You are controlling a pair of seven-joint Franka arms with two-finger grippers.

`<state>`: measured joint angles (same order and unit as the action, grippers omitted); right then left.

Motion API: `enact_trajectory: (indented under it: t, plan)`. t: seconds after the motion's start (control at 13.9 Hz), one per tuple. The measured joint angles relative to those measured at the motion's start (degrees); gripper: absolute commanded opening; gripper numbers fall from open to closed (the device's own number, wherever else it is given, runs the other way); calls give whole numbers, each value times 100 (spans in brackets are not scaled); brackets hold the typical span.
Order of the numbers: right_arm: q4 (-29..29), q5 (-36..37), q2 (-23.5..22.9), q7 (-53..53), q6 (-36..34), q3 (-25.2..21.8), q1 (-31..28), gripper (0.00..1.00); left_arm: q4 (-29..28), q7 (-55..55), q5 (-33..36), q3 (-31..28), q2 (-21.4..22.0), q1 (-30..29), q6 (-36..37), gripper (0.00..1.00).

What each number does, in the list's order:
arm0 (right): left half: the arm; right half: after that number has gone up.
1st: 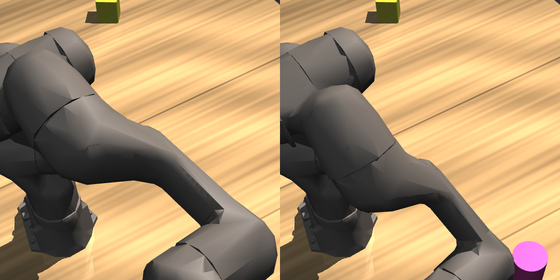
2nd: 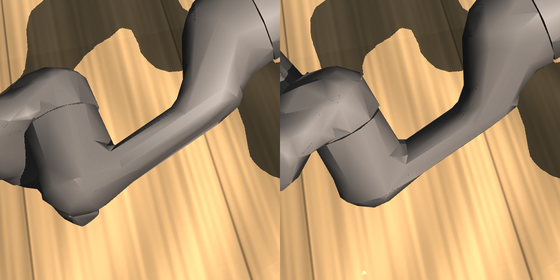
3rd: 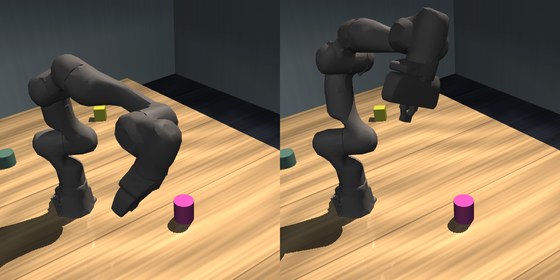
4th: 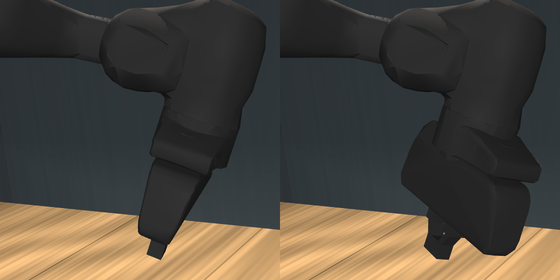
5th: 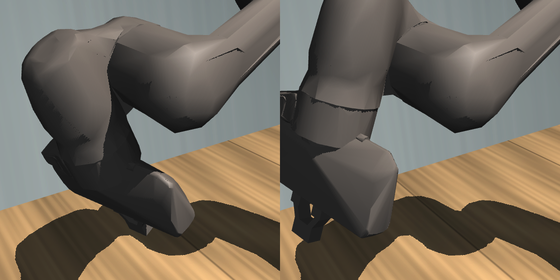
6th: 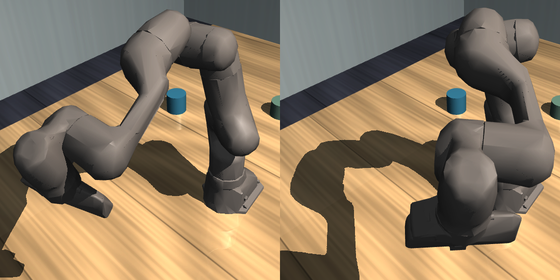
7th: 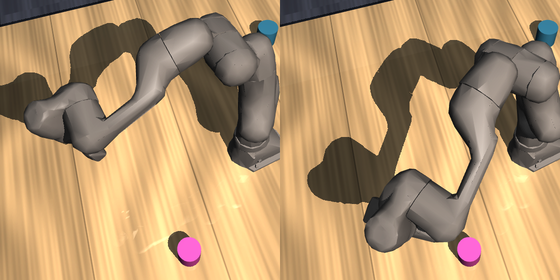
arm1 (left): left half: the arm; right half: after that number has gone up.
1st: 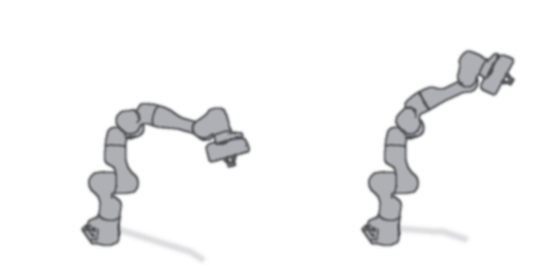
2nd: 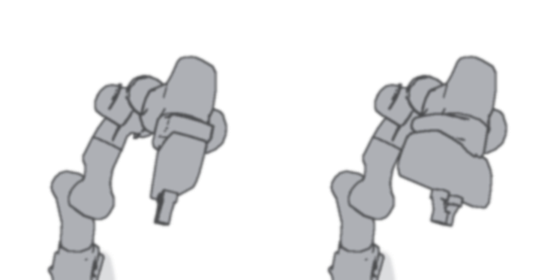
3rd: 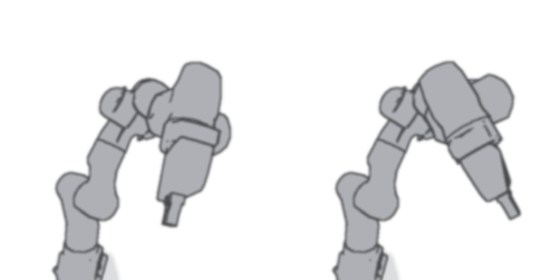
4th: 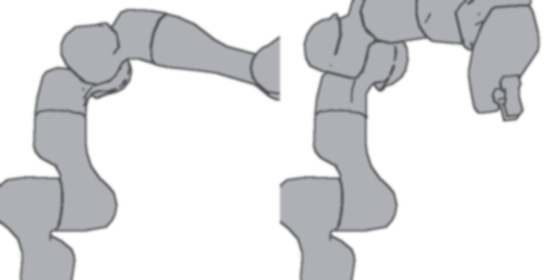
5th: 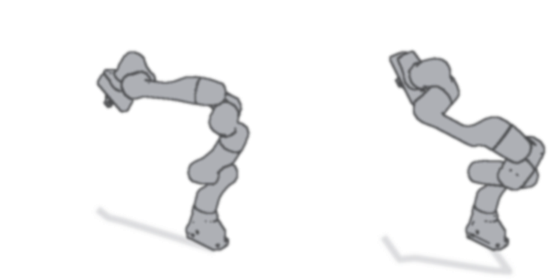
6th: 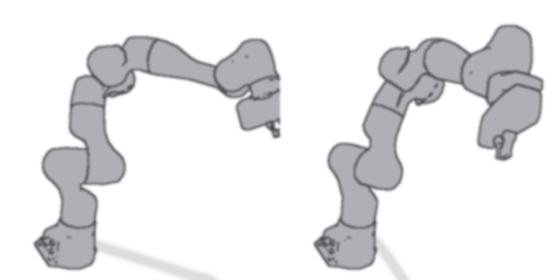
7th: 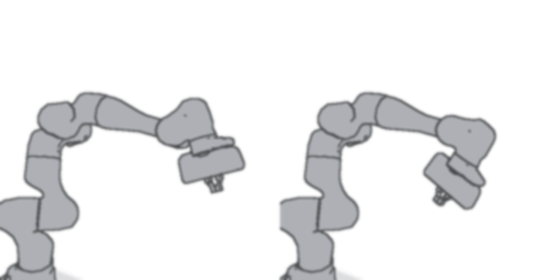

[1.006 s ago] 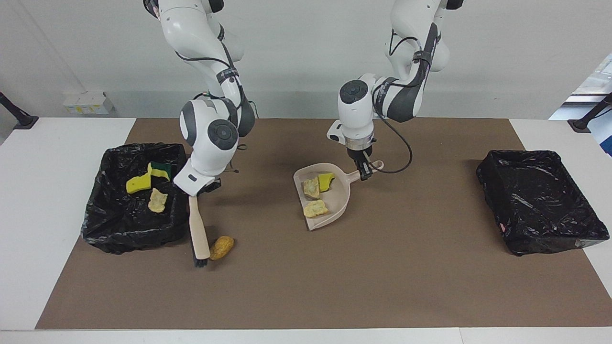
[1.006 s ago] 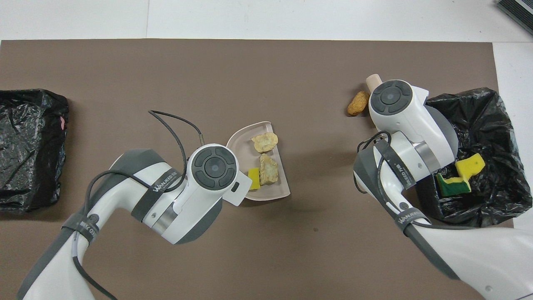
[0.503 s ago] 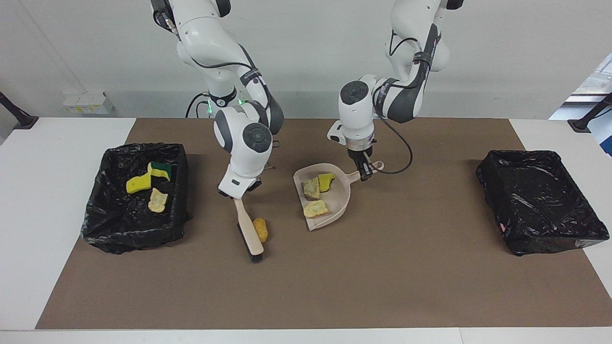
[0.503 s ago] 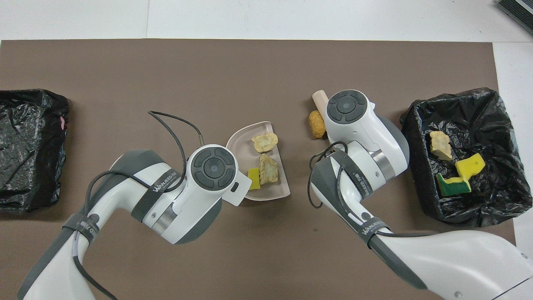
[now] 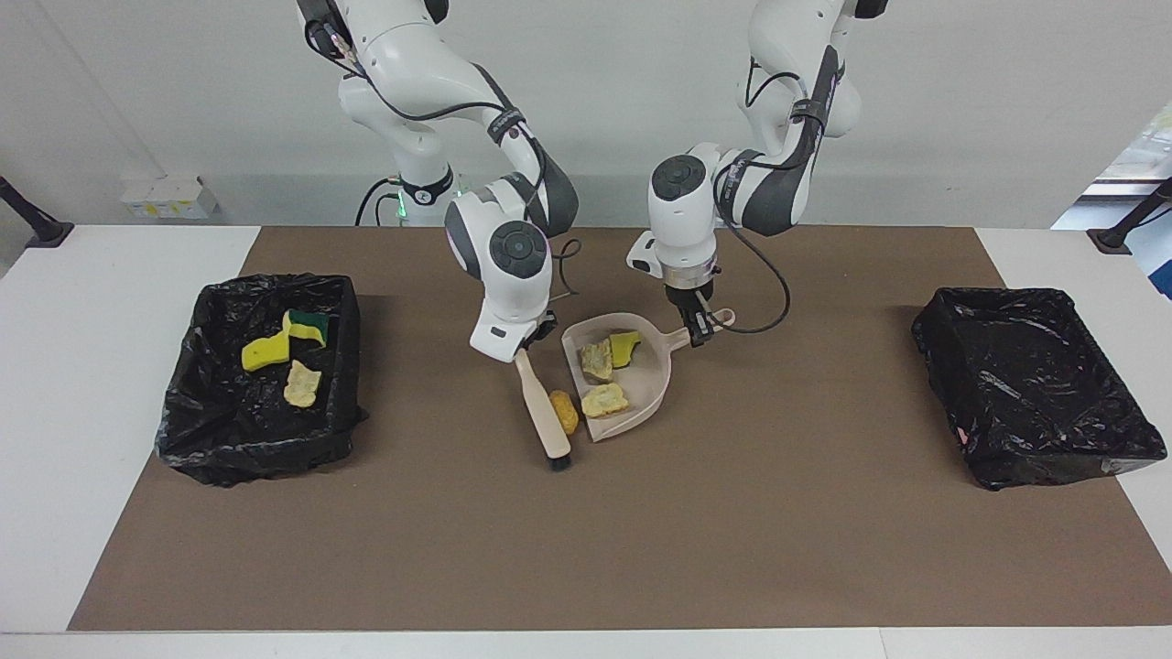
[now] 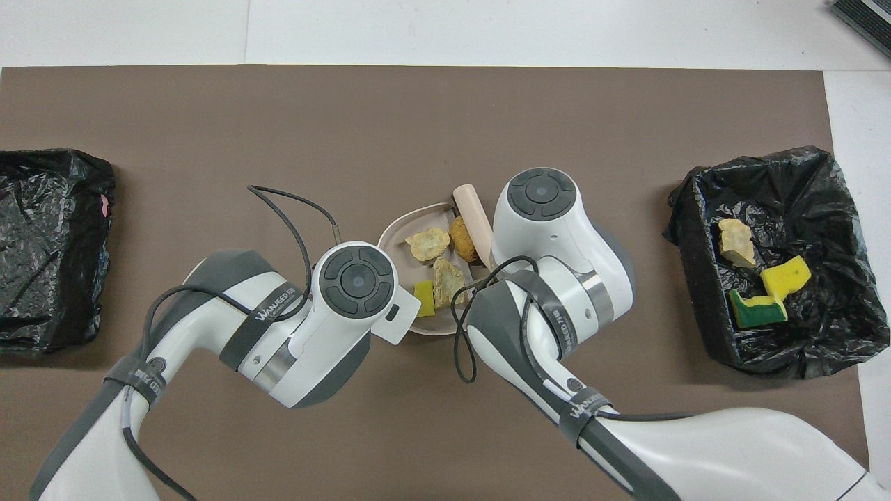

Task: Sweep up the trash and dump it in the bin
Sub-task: 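Brush the last pieces into the dustpan held by the left gripper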

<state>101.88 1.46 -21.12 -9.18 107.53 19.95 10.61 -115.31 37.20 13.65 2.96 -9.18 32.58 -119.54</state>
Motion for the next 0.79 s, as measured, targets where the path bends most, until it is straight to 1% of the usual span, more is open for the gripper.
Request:
enact_trajectory:
  t: [0.14, 0.29, 0.57, 0.79]
  plan:
    - [8, -662, 55, 0, 0, 37, 189, 0, -4, 117, 0, -5, 0, -50, 2, 0]
    - [18, -964, 79, 0, -6, 46, 194, 0, -8, 398, -2, -30, 0, -118, 2, 0]
    - [20, -1022, 150, 0, -365, 29, -60, 0, -10, 685, -30, -30, 1, -165, -27, 0]
    - [16, -1006, 484, -77, -773, 8, -339, 0, -90, 1683, -464, -35, -12, -454, -335, 0]
